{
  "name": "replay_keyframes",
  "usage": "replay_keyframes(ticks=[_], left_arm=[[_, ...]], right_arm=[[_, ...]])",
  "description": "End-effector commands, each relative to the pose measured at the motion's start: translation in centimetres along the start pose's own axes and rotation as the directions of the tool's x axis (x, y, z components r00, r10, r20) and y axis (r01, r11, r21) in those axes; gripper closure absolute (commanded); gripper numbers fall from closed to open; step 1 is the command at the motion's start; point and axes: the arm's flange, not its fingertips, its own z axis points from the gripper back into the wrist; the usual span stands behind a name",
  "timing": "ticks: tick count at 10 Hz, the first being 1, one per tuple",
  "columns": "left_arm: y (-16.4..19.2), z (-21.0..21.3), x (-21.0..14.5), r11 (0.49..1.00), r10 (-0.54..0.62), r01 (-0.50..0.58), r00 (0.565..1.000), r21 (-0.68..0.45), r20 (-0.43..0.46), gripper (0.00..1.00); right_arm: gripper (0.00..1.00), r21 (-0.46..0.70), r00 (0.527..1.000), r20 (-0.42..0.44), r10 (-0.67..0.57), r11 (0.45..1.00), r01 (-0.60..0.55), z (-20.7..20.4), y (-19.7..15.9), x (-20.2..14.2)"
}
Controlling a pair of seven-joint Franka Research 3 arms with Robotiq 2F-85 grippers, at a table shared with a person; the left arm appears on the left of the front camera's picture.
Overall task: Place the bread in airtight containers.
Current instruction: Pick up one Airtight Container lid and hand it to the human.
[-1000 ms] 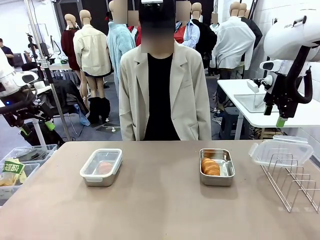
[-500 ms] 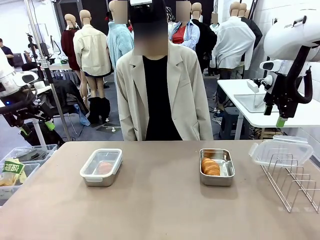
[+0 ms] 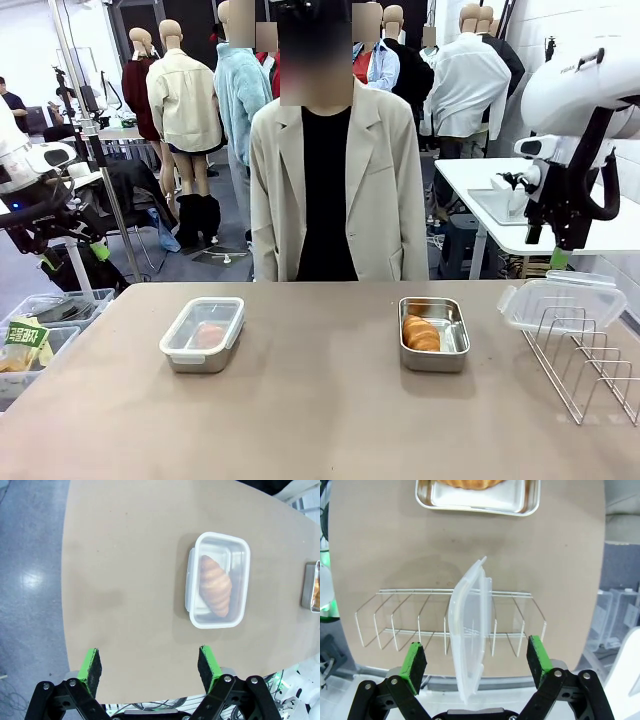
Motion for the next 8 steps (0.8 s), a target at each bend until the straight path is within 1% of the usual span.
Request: replay_keyframes(ticks=[1,3,4,5,6,8], left_arm=[[0.1,0.2,0.1,1.000,-0.001,0.001,1.000,0.016,0.000,0.00],[0.1,0.2,0.1,1.000,-0.001,0.001,1.000,0.016,0.000,0.00],[0.1,0.2,0.1,1.000,-0.001,0.001,1.000,0.016,0.000,0.00],[0.1,0.2,0.1,1.000,-0.001,0.001,1.000,0.016,0.000,0.00],[0.1,0.2,0.1,1.000,-0.001,0.001,1.000,0.016,0.000,0.00],[0.1,0.2,0.1,1.000,-0.001,0.001,1.000,0.016,0.000,0.00]], right_arm=[[0.00,-0.019,0.998,-0.052,-0.028,0.999,0.027,-2.3,0.8,0.2],[0.00,-0.105,0.996,-0.093,-0.017,0.994,0.007,-4.5,0.3,0.3],[0.00,-0.121,0.993,-0.112,-0.029,0.993,0.015,-5.7,-0.2,0.5],[0.00,-0.095,0.989,-0.143,-0.030,0.995,0.016,-6.6,-0.7,0.9],[0.00,-0.066,0.988,-0.155,-0.015,0.998,0.005,-7.2,-0.9,1.1],[0.00,-0.048,0.983,-0.183,-0.027,0.999,0.019,-8.0,-1.7,1.0]])
